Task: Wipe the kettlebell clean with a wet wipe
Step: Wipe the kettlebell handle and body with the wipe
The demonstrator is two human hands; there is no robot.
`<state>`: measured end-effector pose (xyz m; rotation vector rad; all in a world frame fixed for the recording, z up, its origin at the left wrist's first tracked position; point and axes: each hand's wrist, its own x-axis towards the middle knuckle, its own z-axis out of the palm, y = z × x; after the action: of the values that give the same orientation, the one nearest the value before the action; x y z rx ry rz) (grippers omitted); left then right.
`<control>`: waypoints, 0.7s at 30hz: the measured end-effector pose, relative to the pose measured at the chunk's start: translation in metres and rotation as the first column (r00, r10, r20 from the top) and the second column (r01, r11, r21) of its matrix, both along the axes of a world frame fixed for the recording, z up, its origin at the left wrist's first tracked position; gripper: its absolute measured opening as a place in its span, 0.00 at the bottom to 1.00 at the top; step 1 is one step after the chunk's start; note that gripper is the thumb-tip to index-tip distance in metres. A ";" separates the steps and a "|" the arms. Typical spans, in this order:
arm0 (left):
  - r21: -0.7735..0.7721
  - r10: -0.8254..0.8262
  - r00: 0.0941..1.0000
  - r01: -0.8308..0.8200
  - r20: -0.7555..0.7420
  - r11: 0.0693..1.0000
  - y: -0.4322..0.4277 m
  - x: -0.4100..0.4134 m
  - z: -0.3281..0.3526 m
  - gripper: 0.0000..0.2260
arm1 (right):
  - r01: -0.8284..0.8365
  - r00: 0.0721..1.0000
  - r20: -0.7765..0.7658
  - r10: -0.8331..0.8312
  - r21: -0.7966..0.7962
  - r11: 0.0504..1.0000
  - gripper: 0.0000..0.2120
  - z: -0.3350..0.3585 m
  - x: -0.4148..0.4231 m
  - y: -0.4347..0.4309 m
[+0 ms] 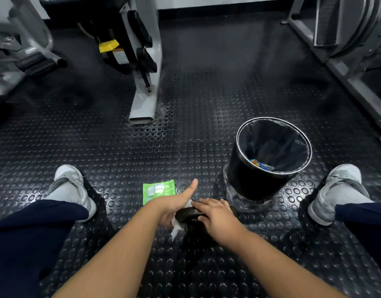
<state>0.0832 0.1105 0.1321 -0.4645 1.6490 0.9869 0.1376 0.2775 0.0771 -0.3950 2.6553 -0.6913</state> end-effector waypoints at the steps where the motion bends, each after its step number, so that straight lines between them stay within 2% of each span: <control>1: -0.009 -0.066 0.998 0.066 0.000 0.998 0.001 -0.004 0.009 0.38 | 0.003 1.000 0.000 -0.003 -0.002 1.000 0.25 0.001 0.000 0.000; 3: -0.025 -0.177 0.984 0.177 0.020 0.984 0.003 -0.010 0.029 0.34 | 0.010 1.000 -0.002 -0.010 -0.001 1.000 0.24 0.002 0.000 -0.001; 4: -0.030 -0.228 0.973 0.229 0.037 0.973 0.004 -0.012 0.032 0.38 | 0.010 1.000 0.000 -0.010 0.001 1.000 0.24 0.003 0.001 -0.001; 6: -0.069 -0.286 0.956 0.291 0.068 0.954 0.009 -0.013 0.038 0.54 | 0.003 1.000 0.002 -0.003 0.017 1.000 0.23 0.003 0.001 0.000; 7: -0.084 -0.291 0.953 0.297 0.081 0.951 0.014 -0.015 0.037 0.58 | 0.002 1.000 0.006 -0.002 0.021 1.000 0.23 0.003 0.000 -0.001; 11: -0.124 -0.232 0.971 0.238 0.062 0.963 0.027 -0.017 0.026 0.58 | 0.010 1.000 0.008 -0.010 0.016 1.000 0.23 -0.003 -0.002 -0.002; 14: -0.085 -0.178 0.981 0.184 0.072 0.979 0.022 -0.017 0.008 0.70 | 0.004 1.000 -0.008 -0.004 0.016 1.000 0.24 -0.005 0.000 -0.001; 15: -0.074 -0.147 0.987 0.152 0.069 0.986 0.017 -0.018 -0.002 0.70 | 0.003 1.000 -0.018 -0.003 0.017 1.000 0.24 -0.006 0.000 -0.001; 19: -0.023 0.033 0.999 -0.033 0.033 0.999 0.008 -0.008 -0.018 0.55 | 0.011 1.000 -0.021 -0.011 0.008 1.000 0.25 -0.010 0.000 -0.001; 21: 0.037 0.133 0.991 -0.134 0.026 0.990 0.001 -0.002 -0.032 0.55 | 0.014 1.000 -0.007 -0.013 0.008 1.000 0.25 -0.009 -0.001 -0.001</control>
<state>0.0811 0.1113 0.0997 -0.5638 1.5911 1.1061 0.1365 0.2761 0.0678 -0.3784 2.6690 -0.6845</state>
